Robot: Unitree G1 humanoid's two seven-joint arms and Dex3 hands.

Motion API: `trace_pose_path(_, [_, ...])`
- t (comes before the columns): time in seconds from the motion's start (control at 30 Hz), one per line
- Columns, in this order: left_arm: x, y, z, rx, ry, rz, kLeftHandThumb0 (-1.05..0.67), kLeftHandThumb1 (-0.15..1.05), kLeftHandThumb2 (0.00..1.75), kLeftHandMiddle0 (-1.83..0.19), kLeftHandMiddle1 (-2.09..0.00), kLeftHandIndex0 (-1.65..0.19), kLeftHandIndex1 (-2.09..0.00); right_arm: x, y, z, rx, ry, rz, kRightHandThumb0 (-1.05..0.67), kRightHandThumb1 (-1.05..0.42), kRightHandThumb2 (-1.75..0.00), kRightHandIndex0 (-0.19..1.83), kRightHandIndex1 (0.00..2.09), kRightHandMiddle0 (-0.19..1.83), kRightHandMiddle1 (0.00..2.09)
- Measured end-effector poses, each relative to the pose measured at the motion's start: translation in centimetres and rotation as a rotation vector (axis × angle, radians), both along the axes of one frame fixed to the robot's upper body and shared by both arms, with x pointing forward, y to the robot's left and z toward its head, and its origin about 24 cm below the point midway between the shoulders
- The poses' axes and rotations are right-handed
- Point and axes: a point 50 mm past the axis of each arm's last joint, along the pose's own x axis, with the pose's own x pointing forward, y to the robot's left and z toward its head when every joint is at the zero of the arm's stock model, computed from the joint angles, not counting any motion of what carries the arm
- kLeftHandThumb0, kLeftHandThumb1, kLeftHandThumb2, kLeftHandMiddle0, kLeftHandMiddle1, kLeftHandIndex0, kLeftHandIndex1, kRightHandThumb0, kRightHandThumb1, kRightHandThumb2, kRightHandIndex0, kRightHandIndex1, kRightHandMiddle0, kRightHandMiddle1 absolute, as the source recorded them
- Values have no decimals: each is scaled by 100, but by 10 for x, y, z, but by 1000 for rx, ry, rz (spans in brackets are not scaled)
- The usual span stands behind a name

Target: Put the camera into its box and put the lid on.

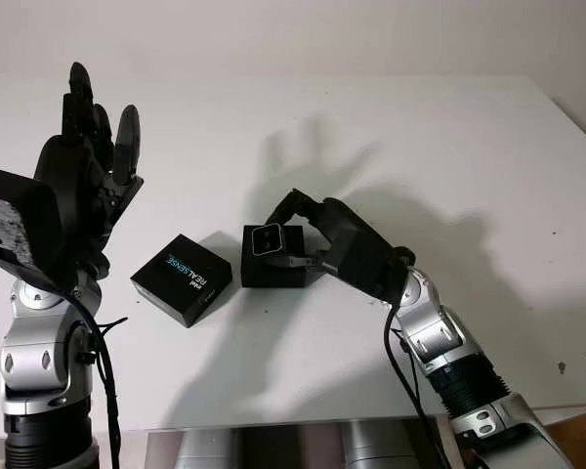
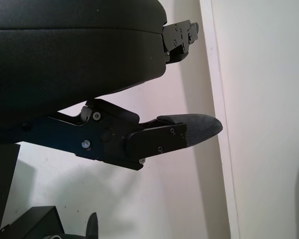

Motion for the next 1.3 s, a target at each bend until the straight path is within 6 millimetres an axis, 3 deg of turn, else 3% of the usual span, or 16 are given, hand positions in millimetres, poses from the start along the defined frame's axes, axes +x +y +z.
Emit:
trace_pose_path(0.37, [0, 0, 0, 1, 1, 0, -59, 105, 53, 19, 0, 19, 0, -14, -4, -3, 51, -90, -48, -63, -97, -5, -7, 3, 13, 15])
trace_pose_path(0.67, [-1, 0, 0, 4, 5, -3, -59, 105, 53, 19, 0, 19, 0, -20, -1, 10, 76, -151, -39, -63, -95, -5, -10, 3, 9, 10])
trace_pose_path(1.17, [-2, 1, 2, 20, 2, -2, -59, 105, 54, 19, 0, 19, 0, -24, -10, 29, 55, -330, -90, -69, -102, -7, -19, 0, -17, 1])
trace_pose_path(1.3, [-2, 1, 3, 19, 5, -2, -59, 105, 54, 19, 0, 19, 0, -29, -9, 40, -9, -409, -16, -73, -105, -23, -19, 1, -17, 3])
